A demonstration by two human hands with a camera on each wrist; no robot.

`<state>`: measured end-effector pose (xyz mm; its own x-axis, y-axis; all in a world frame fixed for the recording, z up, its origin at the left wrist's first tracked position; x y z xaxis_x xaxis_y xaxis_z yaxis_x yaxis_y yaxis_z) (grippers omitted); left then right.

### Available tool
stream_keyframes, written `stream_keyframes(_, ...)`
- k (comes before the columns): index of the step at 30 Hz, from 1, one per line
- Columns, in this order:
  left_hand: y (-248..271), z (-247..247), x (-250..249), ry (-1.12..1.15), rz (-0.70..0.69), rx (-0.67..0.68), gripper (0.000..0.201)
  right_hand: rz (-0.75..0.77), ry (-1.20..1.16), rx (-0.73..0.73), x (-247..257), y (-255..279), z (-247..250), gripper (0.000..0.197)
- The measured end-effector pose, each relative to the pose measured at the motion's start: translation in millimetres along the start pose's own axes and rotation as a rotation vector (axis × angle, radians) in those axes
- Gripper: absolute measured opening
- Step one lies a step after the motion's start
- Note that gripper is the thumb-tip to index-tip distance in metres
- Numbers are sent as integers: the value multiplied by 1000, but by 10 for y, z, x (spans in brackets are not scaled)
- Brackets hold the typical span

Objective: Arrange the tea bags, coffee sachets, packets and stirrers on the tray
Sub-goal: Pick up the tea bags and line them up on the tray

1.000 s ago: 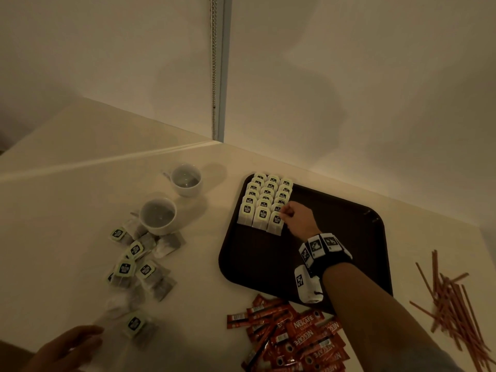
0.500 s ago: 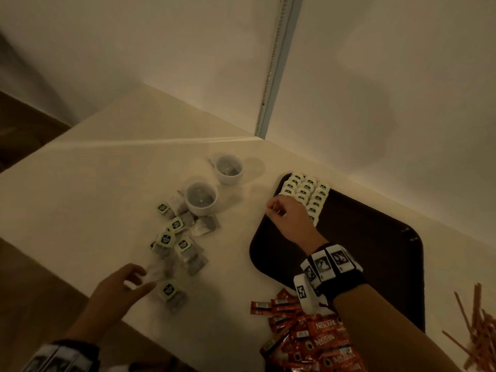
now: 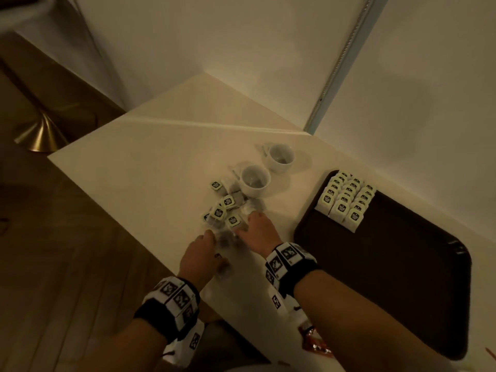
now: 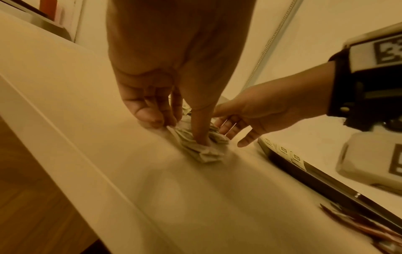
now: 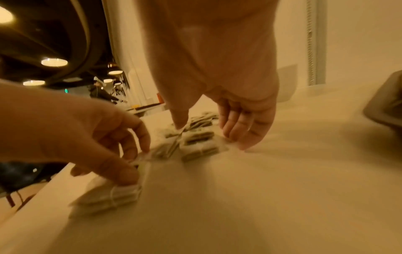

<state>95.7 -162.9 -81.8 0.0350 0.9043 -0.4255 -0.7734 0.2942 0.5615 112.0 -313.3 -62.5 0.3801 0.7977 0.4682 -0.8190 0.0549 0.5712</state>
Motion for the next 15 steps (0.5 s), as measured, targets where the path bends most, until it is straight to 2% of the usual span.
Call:
stream_keyframes(2,-15,1,-6,10,-17,5,30,-61,42,-24,21,-18,-77,62)
stream_keyframes(5,-39,0,-5,39,-21,36,26,-123,91,-21,11,-34,-145,51)
stream_keyframes(7,-63,9,8,72,-18,50,32,-139,111,-7,-8,-26,-140,47)
stream_keyframes(9,-68,70,23,177,-42,43,28,-134,158,7,0,4,-110,45)
stream_keyframes(12,-84,224,23,485,-142,5,25,-122,86,-10,-43,36,-47,40)
stream_keyframes(15,-72,378,-65,1013,-239,24,36,-100,-57,25,-157,68,-23,38)
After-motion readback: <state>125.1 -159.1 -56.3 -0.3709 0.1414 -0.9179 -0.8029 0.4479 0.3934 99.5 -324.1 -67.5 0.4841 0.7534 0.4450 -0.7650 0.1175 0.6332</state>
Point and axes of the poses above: each hand's wrist, its own y-axis away from the middle knuckle, its own z-axis out of the back of the hand, x = y × z, the point moved 10 cm from there along -y, towards the middle knuckle, and after that the axes turned 13 degrees about x, right-handed, at the moved point
